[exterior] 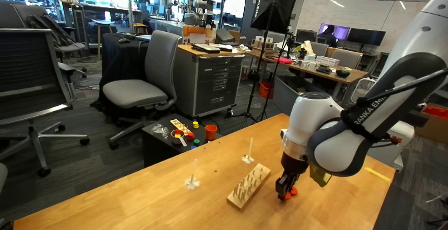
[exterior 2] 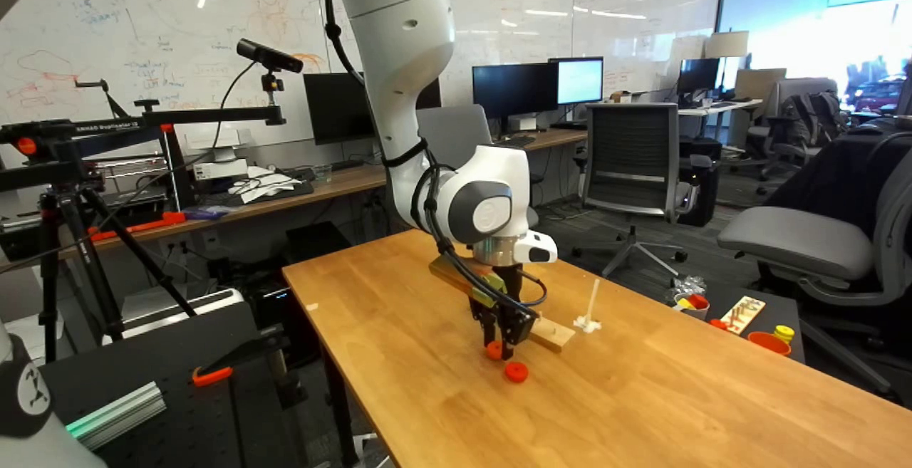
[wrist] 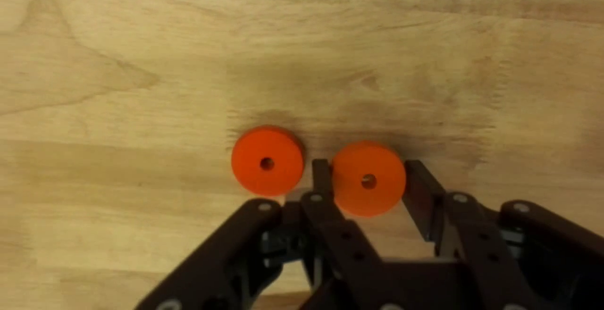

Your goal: Place an orange disk on the wooden base

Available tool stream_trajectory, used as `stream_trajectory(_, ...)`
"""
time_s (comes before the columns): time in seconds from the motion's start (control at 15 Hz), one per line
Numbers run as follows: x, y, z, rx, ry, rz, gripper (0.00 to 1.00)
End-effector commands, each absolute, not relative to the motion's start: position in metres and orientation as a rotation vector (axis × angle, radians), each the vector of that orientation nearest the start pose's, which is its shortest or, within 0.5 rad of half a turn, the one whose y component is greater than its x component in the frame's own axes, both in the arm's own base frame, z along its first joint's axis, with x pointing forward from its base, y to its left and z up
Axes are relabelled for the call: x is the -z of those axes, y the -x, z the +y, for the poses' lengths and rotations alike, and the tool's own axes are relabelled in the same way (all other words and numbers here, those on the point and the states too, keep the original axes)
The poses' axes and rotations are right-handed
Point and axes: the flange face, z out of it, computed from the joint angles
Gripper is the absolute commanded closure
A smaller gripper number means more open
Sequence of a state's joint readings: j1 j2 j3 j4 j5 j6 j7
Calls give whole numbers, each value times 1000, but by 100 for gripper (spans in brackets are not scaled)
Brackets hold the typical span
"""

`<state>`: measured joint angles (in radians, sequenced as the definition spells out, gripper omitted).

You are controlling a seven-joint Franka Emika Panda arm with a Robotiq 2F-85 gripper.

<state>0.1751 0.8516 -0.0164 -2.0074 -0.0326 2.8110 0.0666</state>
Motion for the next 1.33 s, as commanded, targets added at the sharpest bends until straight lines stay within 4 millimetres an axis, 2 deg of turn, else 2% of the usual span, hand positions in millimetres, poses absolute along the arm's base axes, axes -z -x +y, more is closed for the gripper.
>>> stream_trajectory(0.0,-50,-571,91,-16,3191,-200,82)
stream_trajectory(0.47,-71,-608,83,46,3210,-154,82)
stream_trajectory(0.87,-82,-641,101,82,3191,-130,82)
stream_trajectory(1.27,-62,-654,114,45,3168,-122,82)
